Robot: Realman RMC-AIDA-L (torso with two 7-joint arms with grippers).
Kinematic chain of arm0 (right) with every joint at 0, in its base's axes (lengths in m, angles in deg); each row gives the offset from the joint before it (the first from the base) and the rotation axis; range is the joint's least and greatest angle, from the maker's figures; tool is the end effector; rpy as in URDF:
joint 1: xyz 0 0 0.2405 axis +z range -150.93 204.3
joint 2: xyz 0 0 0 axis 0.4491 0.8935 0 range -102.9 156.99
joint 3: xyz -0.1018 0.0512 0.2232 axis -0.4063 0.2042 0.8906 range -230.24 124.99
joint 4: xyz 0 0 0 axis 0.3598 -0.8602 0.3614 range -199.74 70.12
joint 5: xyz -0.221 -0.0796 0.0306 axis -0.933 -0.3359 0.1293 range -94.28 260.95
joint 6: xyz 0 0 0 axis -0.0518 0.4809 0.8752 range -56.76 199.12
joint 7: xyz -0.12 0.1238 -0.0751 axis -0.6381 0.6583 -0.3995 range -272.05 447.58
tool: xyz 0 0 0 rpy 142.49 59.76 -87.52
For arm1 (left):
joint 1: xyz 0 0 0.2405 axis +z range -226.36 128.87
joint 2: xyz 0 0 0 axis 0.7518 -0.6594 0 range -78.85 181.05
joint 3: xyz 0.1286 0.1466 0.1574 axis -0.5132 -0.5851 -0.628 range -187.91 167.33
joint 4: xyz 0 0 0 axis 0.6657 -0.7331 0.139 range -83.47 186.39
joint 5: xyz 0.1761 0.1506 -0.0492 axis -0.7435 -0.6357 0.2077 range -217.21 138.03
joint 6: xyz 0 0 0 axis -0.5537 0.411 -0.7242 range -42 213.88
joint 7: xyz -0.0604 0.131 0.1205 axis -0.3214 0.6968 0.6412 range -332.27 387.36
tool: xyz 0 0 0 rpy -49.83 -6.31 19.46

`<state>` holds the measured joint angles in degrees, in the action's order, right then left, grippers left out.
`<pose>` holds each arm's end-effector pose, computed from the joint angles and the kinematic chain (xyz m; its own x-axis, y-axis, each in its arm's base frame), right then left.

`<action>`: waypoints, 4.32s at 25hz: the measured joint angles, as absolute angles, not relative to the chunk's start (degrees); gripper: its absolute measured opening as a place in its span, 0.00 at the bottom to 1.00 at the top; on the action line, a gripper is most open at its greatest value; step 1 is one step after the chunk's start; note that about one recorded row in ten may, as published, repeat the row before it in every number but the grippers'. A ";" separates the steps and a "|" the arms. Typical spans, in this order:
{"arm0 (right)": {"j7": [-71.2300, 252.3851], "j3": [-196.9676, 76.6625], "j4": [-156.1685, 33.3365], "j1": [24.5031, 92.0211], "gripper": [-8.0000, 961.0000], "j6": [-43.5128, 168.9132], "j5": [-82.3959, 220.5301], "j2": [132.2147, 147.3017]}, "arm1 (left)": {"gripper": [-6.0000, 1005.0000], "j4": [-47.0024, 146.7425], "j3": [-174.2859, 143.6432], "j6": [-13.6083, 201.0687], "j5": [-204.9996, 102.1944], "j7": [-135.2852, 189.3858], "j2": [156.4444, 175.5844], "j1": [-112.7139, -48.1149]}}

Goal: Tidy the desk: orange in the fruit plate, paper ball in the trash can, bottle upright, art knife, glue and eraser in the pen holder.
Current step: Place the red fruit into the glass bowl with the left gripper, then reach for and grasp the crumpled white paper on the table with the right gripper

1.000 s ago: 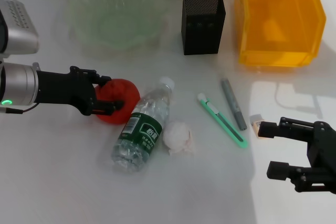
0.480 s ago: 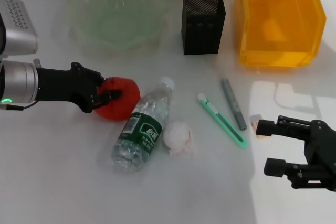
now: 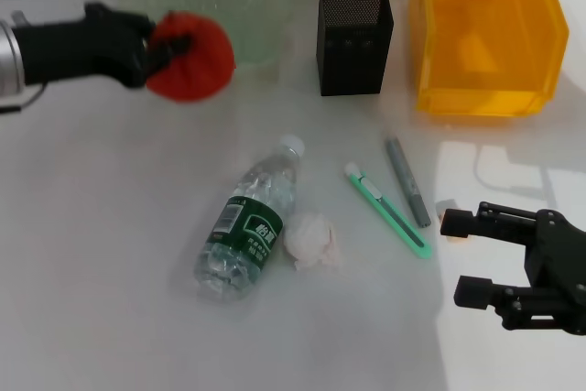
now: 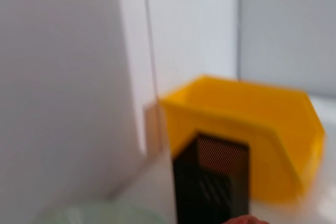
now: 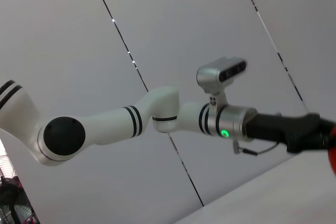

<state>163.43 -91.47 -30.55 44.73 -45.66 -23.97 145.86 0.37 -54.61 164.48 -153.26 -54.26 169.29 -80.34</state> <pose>0.2593 0.2450 -0.0121 0.5888 -0.3973 -0.7039 -0.3792 -0.9049 0.1935 -0.2369 0.4243 0.0149 0.9019 0.1728 0.3958 0.3463 -0.8369 -0.4238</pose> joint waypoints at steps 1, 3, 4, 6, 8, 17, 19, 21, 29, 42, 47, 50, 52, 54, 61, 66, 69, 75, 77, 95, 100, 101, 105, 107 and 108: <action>163.43 -91.47 -30.54 44.76 0.83 -45.66 -23.97 145.93 | 0.18 0.37 -54.61 164.48 -153.26 -54.26 169.29 -80.34; 163.44 -91.47 -30.58 44.83 0.83 -45.66 -23.96 146.05 | 0.16 0.41 -52.69 160.48 -145.82 -54.73 169.33 -81.47; 163.43 -91.46 -31.13 45.00 0.83 -45.67 -23.87 146.14 | 0.15 0.80 -53.06 155.65 -143.24 -55.06 169.46 -82.17; 163.43 -91.47 -31.65 45.21 0.83 -45.68 -23.83 146.17 | 0.13 1.26 -54.24 151.98 -142.88 -55.48 169.55 -82.70; 163.16 -91.47 -32.77 45.60 0.83 -45.71 -23.75 146.18 | 0.11 2.17 -57.02 145.42 -142.61 -56.63 169.69 -83.63; 159.20 -91.42 -37.54 46.40 0.83 -45.46 -23.71 146.22 | 0.24 3.86 -68.92 131.03 -134.49 -57.28 169.90 -84.65; 159.02 -91.39 -37.88 46.53 0.83 -44.89 -23.71 146.23 | 0.27 3.95 -68.97 130.95 -133.78 -57.28 169.90 -84.63; 159.02 -91.36 -38.01 46.59 0.83 -44.76 -23.71 146.23 | 0.30 4.13 -69.02 131.71 -131.45 -57.27 169.84 -84.32; 161.60 -79.14 -34.79 45.66 0.83 -48.21 -23.72 145.24 | 0.68 3.80 -65.33 155.71 -127.63 -57.28 168.29 -80.15; 207.06 -76.66 12.36 54.00 0.83 -53.01 -29.84 140.45 | 0.86 7.95 -61.11 186.32 -142.96 -54.70 160.77 -74.06; 211.07 -95.90 16.95 61.10 0.83 -52.92 -42.07 140.70 | 0.86 8.25 -57.89 186.41 -146.68 -54.80 160.44 -73.64; 210.89 -103.29 15.87 64.03 0.83 -49.78 -48.49 142.90 | 0.86 8.30 -56.84 186.64 -147.79 -54.94 160.42 -73.62; 210.02 -106.34 15.66 64.78 0.83 -46.08 -51.91 145.10 | 0.86 8.35 -56.75 186.68 -148.03 -55.06 160.41 -73.61; 209.77 -110.23 14.75 64.99 0.83 -42.18 -53.70 146.19 | 0.86 8.35 -56.74 186.61 -148.10 -55.11 160.43 -73.58; 210.33 -119.74 4.97 67.43 0.82 -31.16 -52.46 146.30 | 0.86 8.33 -56.65 185.62 -149.75 -55.27 160.43 -73.50; 210.32 -124.57 1.26 68.97 0.82 -25.96 -52.21 146.39 | 0.86 8.25 -56.61 185.05 -149.94 -55.35 160.38 -73.46; 210.52 -127.49 -0.96 69.88 0.82 -22.90 -51.66 146.53 | 0.86 8.19 -56.60 184.89 -149.97 -55.24 160.30 -73.45; 210.70 -132.51 -4.75 70.62 0.82 -18.18 -49.13 146.66 | 0.86 7.90 -56.60 184.93 -150.06 -54.99 160.26 -73.52; 210.79 -133.59 -5.95 71.00 0.82 -17.04 -48.75 146.71 | 0.86 8.10 -56.60 184.87 -150.26 -54.86 160.25 -73.58; 211.61 -142.08 -14.19 72.84 0.82 -5.03 -42.78 146.76 | 0.86 8.24 -56.60 184.81 -151.04 -54.45 160.93 -73.84; 211.63 -143.26 -15.66 73.07 0.82 -3.70 -41.93 146.80 | 0.86 8.30 -56.60 184.81 -151.04 -54.45 161.08 -74.00; 211.63 -143.29 -15.84 73.14 0.82 -3.58 -41.90 146.81 | 0.86 8.31 -56.61 184.81 -151.04 -54.45 161.10 -74.02; 211.63 -143.36 -15.99 73.02 0.72 -2.95 -40.95 146.83 | 0.86 8.31 -56.60 184.81 -151.04 -54.45 161.11 -74.03; 211.44 -143.41 -16.00 72.89 0.62 -2.80 -40.43 146.84 | 0.86 8.31 -56.61 184.81 -151.07 -54.45 161.13 -74.05; 211.38 -143.41 -16.01 72.89 0.61 -2.79 -40.38 146.84 | 0.86 8.31 -56.61 184.81 -151.11 -54.45 161.14 -74.05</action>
